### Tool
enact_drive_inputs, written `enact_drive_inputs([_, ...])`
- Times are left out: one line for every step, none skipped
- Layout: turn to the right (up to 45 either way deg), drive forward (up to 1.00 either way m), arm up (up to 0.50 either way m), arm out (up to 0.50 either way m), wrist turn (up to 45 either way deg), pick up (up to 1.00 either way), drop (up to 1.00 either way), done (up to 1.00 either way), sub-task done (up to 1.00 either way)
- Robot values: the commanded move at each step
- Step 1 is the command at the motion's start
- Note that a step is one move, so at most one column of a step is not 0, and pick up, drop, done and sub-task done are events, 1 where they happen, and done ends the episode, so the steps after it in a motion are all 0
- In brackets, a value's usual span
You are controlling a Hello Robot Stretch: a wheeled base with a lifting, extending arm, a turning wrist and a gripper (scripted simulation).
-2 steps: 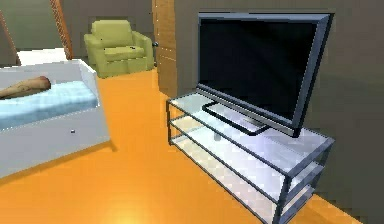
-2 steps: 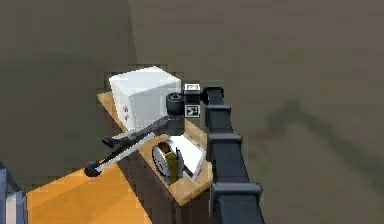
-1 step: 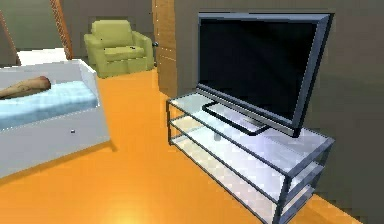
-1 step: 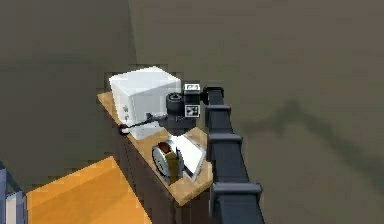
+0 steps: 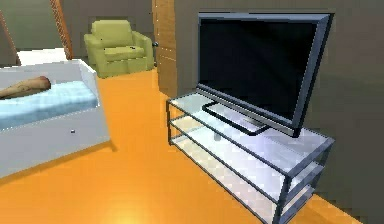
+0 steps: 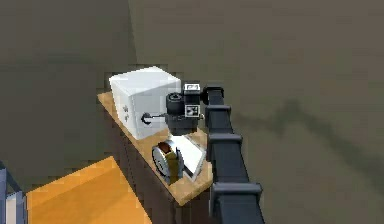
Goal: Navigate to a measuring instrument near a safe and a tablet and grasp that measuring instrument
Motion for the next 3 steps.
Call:
enact_drive_inputs([0.0, 0.00, -0.30, 0.00, 0.0, 0.00, 0.00, 0.00, 0.00])
enact_drive_inputs([0.0, 0.00, 0.00, 0.00, 0.0, 1.00, 0.00, 0.00, 0.00])
enact_drive_inputs([0.0, 0.00, 0.10, 0.00, 0.0, 0.00, 0.00, 0.00, 0.00])
